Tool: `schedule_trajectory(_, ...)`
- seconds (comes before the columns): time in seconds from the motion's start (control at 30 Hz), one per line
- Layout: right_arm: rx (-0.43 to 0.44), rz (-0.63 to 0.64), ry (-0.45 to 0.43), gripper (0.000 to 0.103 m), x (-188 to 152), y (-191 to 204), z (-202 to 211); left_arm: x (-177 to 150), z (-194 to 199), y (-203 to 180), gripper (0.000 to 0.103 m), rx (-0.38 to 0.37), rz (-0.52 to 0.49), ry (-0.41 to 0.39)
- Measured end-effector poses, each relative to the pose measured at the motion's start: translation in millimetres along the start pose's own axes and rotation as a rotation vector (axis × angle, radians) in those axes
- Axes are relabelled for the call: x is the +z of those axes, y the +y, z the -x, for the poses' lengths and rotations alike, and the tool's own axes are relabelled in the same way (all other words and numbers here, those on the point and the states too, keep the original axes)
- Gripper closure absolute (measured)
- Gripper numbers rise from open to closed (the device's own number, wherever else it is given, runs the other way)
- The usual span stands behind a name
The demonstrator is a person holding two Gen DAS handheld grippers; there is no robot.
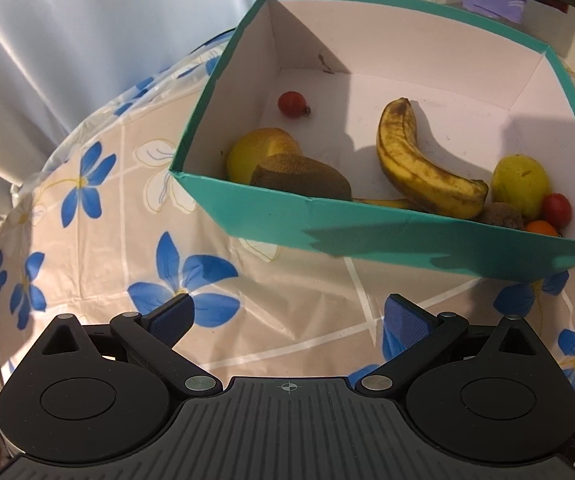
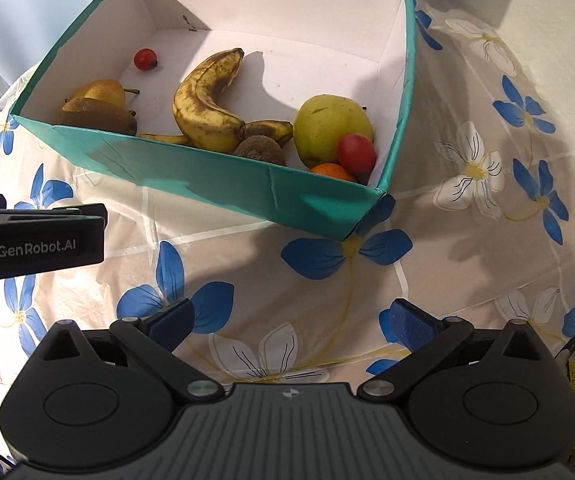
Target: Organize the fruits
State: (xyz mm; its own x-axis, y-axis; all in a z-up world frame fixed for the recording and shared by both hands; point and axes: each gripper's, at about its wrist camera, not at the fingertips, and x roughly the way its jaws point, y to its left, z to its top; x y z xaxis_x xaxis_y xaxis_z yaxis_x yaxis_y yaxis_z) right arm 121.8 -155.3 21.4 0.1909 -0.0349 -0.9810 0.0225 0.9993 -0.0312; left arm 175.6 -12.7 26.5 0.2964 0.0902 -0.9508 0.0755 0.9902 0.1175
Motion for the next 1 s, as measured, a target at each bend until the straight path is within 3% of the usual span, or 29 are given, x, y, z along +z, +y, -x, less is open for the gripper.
schedule_trajectory(0.33, -0.017, 0.010, 0.062, 0.000, 20, 6, -18, 9, -15, -8, 0.000, -0.031, -0.013, 0.052)
schedule_trajectory(0.77, -0.007, -0.009, 0.086, 0.000, 28, 1, -27, 11, -21, -12, 0.000, -0.019, -0.032, 0.051)
schedule_trajectory(1.0, -0.004, -0.005, 0.086, 0.000, 30, 1, -28, 13, -21, -6, 0.000, -0.052, 0.012, 0.054)
